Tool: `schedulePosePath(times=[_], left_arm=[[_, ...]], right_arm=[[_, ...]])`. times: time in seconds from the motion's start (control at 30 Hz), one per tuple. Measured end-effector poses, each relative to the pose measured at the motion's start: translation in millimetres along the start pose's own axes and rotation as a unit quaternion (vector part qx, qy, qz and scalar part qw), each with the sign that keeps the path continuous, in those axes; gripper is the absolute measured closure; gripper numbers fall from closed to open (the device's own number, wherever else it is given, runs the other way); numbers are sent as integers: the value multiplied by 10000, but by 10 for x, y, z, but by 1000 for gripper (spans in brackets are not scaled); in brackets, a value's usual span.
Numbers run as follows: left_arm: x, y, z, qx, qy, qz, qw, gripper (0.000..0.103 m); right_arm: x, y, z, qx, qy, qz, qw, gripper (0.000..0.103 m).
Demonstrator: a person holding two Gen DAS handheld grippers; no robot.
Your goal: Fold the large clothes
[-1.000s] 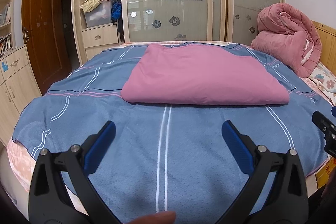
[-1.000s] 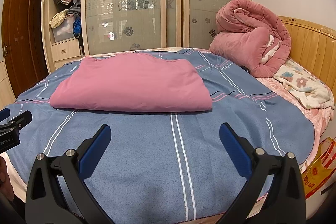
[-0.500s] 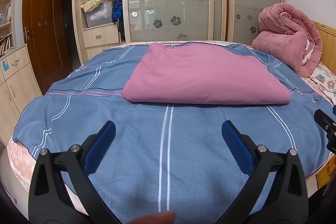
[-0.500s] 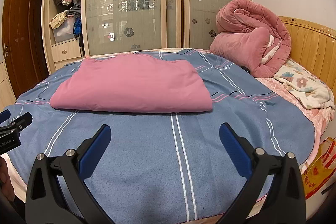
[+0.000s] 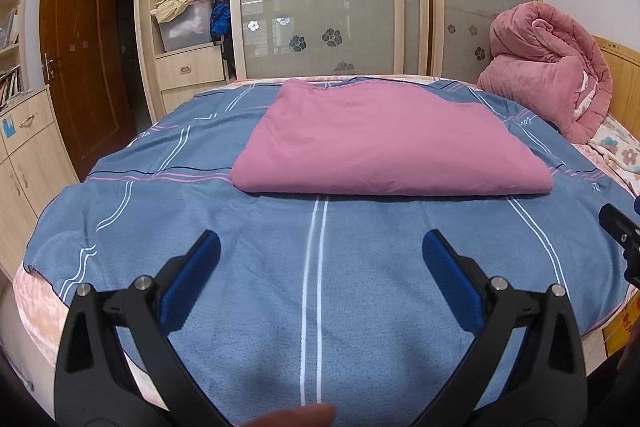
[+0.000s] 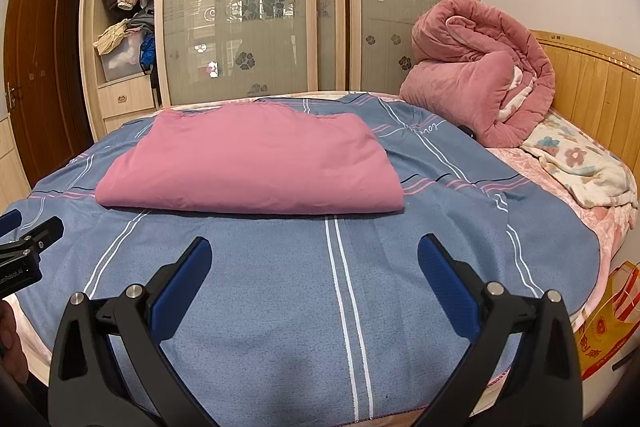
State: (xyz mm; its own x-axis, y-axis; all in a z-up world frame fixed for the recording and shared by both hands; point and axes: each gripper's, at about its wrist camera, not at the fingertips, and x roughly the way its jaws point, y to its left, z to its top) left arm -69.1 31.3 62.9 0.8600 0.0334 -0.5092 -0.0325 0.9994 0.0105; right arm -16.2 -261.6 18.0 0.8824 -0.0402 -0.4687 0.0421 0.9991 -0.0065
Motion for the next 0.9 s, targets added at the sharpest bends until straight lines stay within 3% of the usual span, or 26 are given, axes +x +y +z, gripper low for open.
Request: schedulePosePath(times=[0.9], left_arm=[[38,-11,-19,23,24,-14,10000,2]], right_arm=[[18,-6,-16,19,27,-1,10000,1]])
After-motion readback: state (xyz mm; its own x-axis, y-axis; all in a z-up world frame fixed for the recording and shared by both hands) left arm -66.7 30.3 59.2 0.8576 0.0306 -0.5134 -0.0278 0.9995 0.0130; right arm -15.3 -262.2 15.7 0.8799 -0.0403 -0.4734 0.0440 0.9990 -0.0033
